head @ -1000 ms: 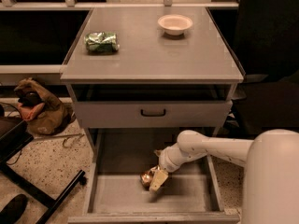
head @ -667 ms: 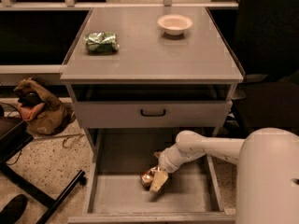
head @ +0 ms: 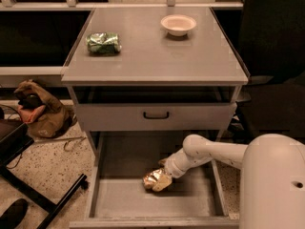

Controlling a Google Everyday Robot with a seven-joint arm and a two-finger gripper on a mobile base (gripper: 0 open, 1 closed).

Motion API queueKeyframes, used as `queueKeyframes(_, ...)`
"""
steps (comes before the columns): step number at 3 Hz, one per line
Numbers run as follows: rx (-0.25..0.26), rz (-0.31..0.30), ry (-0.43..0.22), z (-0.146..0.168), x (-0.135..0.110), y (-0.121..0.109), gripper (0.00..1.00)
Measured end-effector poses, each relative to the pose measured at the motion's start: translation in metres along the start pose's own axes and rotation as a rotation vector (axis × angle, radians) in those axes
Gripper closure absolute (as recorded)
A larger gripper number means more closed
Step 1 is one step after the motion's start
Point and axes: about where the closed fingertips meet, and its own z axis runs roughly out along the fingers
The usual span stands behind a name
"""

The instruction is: Pick orange can from middle drawer and place on counter

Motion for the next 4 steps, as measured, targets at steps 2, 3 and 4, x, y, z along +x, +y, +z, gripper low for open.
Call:
queueKeyframes(2,0.0,0.0,0.0,-0.003,-0.002,0.001,0.88)
queueKeyframes(3,0.03,-0.067,0.0,-0.026,-0.038,0.008,1.0)
queueKeyframes(4,0.092,-0.167,-0.016,-0.072,-0.101,0.018,1.0)
